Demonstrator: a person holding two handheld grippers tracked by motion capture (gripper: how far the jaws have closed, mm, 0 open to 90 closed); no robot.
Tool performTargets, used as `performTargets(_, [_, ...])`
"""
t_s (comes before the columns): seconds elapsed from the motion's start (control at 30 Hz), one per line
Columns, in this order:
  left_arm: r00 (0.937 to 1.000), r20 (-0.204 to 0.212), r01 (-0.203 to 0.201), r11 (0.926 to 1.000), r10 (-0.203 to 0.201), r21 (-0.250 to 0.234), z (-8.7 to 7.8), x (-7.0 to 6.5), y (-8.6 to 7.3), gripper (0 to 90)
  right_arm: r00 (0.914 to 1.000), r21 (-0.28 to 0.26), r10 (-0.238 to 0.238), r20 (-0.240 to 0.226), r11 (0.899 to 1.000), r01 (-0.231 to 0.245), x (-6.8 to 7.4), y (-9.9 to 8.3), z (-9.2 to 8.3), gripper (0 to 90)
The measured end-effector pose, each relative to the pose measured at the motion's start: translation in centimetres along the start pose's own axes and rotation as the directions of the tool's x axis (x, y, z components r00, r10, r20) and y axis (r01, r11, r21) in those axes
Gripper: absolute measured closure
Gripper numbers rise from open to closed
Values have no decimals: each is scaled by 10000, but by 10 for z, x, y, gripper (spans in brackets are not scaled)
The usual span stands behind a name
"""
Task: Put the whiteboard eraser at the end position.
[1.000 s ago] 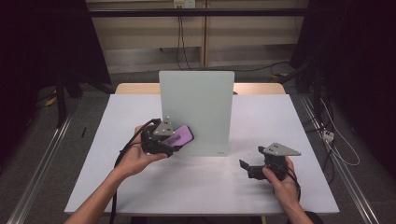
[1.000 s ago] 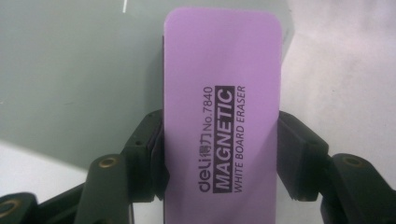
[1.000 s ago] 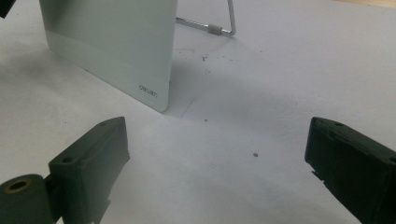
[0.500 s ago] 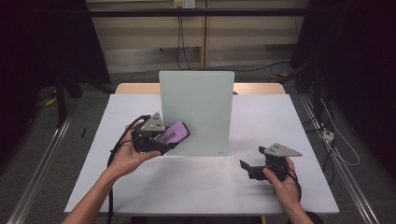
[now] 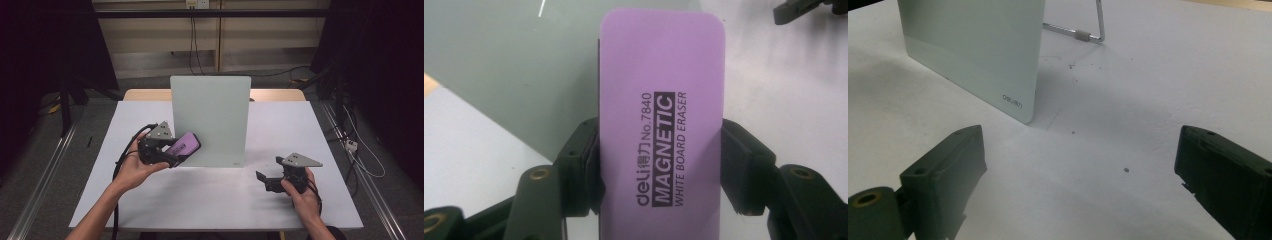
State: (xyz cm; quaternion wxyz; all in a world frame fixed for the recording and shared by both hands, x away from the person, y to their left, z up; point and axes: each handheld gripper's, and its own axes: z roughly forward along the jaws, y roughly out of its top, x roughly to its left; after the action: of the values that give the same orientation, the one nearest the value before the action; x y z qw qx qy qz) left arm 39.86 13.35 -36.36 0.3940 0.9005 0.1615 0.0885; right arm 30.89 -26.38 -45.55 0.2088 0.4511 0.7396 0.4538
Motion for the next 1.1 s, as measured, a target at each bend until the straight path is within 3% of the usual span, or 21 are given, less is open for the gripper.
performTargets(0.23, [9992, 368, -131, 9996, 122, 243, 6, -7, 4, 411, 9999, 19, 83, 70, 10000, -84, -1, -1, -1, 60])
performTargets(0.43, [9993, 370, -90, 9983, 69, 567, 11, -13, 6, 411, 10000, -38, -2, -6, 10000, 2, -2, -2, -2, 60])
performTargets(0.7, [9967, 687, -494, 9945, 432, 927, 20, -23, 12, 411, 10000, -75, 28, -74, 10000, -28, -2, -2, -4, 58])
performTargets(1.1, [9918, 1187, -587, 9939, 475, 928, 30, -30, 14, 410, 9999, -76, 60, -158, 10000, -61, -3, -2, -2, 58])
